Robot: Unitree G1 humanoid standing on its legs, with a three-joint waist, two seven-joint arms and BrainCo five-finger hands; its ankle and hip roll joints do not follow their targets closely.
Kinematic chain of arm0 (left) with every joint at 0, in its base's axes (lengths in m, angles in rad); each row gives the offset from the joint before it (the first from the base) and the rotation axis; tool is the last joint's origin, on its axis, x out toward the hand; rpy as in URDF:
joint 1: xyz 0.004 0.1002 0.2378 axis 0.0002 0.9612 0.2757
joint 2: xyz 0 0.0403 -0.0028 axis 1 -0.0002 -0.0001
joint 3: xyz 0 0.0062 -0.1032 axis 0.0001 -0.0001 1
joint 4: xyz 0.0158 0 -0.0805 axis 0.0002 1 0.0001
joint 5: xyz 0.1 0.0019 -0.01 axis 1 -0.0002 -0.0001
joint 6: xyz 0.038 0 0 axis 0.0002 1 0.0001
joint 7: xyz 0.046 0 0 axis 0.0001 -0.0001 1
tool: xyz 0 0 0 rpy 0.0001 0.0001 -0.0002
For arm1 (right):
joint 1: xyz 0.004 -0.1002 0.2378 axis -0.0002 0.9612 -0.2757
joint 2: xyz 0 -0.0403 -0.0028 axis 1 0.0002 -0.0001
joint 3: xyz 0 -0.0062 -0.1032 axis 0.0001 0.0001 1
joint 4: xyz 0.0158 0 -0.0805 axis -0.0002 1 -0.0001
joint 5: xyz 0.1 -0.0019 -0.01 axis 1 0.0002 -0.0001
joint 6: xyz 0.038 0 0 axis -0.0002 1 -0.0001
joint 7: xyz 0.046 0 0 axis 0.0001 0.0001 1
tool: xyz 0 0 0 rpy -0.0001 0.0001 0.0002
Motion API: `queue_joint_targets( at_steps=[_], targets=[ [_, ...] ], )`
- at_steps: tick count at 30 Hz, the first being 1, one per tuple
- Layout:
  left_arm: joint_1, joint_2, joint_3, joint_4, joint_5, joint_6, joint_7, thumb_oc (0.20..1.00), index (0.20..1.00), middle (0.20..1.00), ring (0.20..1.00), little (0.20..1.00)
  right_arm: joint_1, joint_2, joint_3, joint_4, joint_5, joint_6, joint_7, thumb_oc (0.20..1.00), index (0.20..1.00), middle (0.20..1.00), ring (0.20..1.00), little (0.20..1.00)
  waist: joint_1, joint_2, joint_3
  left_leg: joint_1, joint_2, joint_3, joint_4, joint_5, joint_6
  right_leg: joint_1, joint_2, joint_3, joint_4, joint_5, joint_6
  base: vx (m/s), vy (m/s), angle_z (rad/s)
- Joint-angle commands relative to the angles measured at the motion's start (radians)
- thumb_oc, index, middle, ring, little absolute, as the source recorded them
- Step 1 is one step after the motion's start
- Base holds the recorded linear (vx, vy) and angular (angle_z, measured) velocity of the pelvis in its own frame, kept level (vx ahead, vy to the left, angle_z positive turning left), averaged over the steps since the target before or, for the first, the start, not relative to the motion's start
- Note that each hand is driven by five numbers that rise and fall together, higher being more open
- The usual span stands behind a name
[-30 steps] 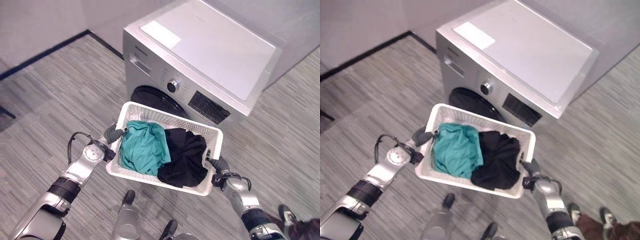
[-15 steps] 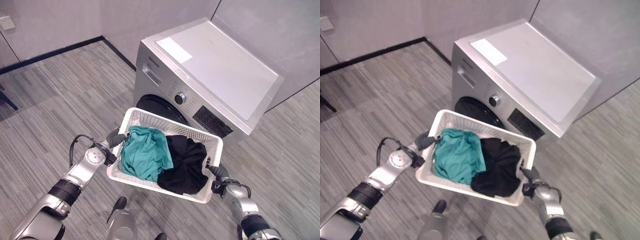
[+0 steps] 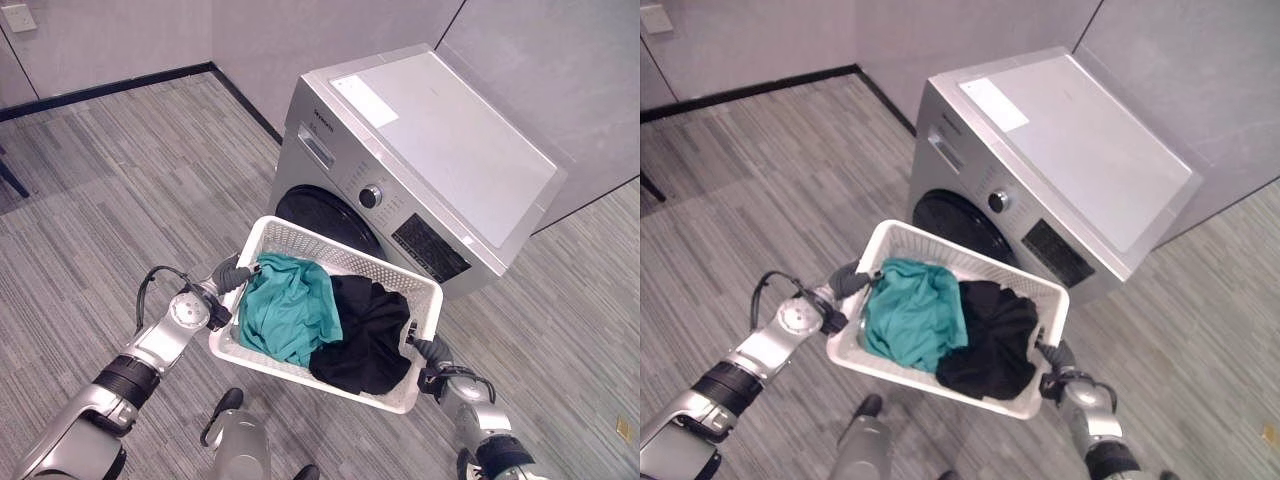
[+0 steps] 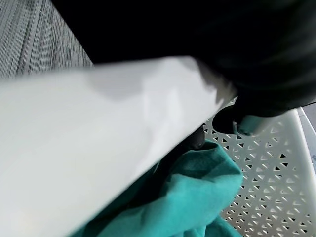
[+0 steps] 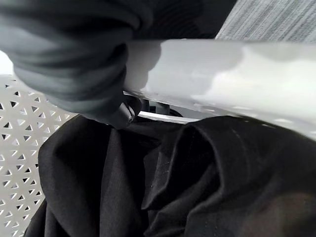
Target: Grab the laundry basket,head to the washer,open it,put in the laundry and shut it.
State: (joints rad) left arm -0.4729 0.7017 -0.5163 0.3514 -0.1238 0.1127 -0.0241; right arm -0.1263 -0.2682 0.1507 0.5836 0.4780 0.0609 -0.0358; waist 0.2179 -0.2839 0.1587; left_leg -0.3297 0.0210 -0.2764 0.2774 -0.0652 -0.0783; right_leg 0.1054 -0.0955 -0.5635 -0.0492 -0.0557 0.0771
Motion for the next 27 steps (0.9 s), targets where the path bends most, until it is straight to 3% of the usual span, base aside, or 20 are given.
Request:
queue_joint_targets(
  at_steps=[1,10,19,26,27],
  targets=[
    [0.423,-0.267,0.423,-0.051,0.069,-0.041,0.058,0.200,0.200,0.200,0.200,0.200,-0.140,-0.355,0.034,-0.078,-0.356,0.055,0.134,0.200,0.200,0.200,0.200,0.200,-0.105,0.262,-0.033,0.142,0.192,0.454,-0.118,0.035,0.029,-0.283,-0.263,0.073,0.445,-0.135,-0.020,0.00,0.000,0.00],
    [0.454,-0.258,0.442,-0.054,0.091,-0.037,0.048,0.200,0.200,0.200,0.200,0.200,-0.107,-0.358,0.017,-0.098,-0.381,0.063,0.148,0.200,0.200,0.200,0.200,0.200,-0.104,0.269,-0.042,0.177,0.188,0.460,-0.148,0.043,0.020,-0.237,-0.265,0.054,0.418,-0.125,-0.008,0.03,-0.019,-0.18],
    [0.477,-0.242,0.479,-0.047,0.095,-0.039,0.041,0.200,0.200,0.200,0.200,0.200,-0.046,-0.342,-0.007,-0.175,-0.388,0.079,0.171,0.200,0.200,0.200,0.200,0.200,-0.119,0.293,-0.088,0.283,0.177,0.505,-0.234,0.051,0.012,-0.151,-0.245,0.066,0.292,-0.082,0.016,0.07,-0.014,-0.08],
    [0.473,-0.192,0.573,-0.110,0.116,-0.055,0.060,0.200,0.200,0.200,0.200,0.200,0.066,-0.340,-0.080,-0.283,-0.380,0.089,0.197,0.200,0.200,0.200,0.200,0.200,-0.144,0.305,-0.112,0.334,0.124,0.511,-0.238,0.020,0.030,-0.113,-0.289,0.085,0.251,-0.043,0.041,0.06,0.088,-0.12],
    [0.461,-0.178,0.587,-0.132,0.129,-0.063,0.066,0.200,0.200,0.200,0.200,0.200,0.104,-0.334,-0.112,-0.309,-0.390,0.086,0.192,0.200,0.200,0.200,0.200,0.200,-0.152,0.297,-0.102,0.337,0.079,0.480,-0.209,-0.020,0.051,-0.122,-0.325,0.104,0.284,-0.032,0.047,0.01,0.130,-0.01]
  ],
)
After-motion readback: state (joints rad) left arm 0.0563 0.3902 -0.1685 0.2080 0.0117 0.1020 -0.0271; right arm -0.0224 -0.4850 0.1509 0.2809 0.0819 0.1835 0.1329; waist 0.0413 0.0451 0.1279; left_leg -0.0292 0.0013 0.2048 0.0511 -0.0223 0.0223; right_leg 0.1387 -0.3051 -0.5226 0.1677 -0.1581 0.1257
